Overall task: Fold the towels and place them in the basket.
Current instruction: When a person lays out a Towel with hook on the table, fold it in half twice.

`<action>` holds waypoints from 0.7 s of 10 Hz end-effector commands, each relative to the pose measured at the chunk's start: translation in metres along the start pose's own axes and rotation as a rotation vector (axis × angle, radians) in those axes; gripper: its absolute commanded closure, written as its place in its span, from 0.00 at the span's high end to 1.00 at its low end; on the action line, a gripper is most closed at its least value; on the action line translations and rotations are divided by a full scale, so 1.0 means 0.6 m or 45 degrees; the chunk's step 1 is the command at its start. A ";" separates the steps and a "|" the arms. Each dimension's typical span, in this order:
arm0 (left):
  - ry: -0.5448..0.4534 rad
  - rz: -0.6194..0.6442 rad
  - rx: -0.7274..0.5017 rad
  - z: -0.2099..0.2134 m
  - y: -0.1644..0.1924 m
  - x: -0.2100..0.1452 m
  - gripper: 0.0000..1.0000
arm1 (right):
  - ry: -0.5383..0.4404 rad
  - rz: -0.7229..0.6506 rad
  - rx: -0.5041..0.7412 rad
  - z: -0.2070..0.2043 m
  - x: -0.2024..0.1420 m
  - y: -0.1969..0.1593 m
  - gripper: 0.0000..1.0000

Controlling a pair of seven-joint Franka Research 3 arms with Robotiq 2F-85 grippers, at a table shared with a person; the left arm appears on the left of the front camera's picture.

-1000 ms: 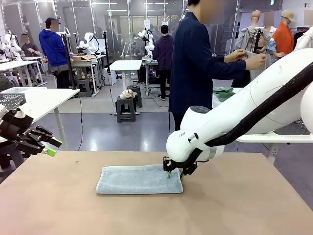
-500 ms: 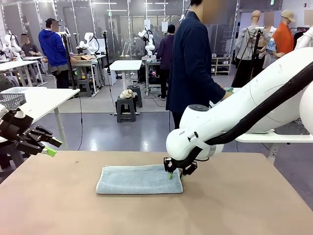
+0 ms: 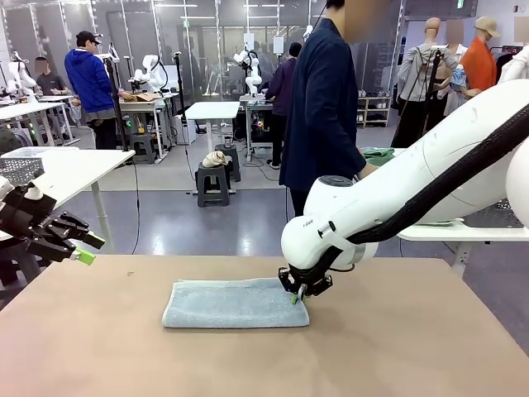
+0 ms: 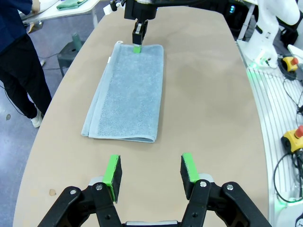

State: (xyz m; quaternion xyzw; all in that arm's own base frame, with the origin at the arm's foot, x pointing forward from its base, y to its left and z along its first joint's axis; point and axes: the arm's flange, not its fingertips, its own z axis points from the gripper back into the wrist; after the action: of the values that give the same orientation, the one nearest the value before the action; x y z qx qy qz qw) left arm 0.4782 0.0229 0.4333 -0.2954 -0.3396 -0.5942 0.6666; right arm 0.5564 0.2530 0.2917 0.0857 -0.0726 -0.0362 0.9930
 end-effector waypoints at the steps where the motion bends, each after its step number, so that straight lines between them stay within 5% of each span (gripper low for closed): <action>1: -0.004 -0.002 0.000 0.001 0.000 0.000 0.65 | 0.009 -0.044 -0.041 -0.012 0.002 0.010 0.00; 7: -0.004 -0.002 0.000 0.001 0.000 0.000 0.65 | 0.029 0.023 0.016 0.019 0.012 -0.047 0.00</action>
State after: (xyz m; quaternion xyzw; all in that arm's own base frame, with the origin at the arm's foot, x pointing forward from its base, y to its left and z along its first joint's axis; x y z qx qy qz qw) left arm 0.4782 0.0229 0.4333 -0.2954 -0.3396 -0.5942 0.6666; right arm 0.5618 0.2357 0.2941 0.0848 -0.0709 -0.0390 0.9931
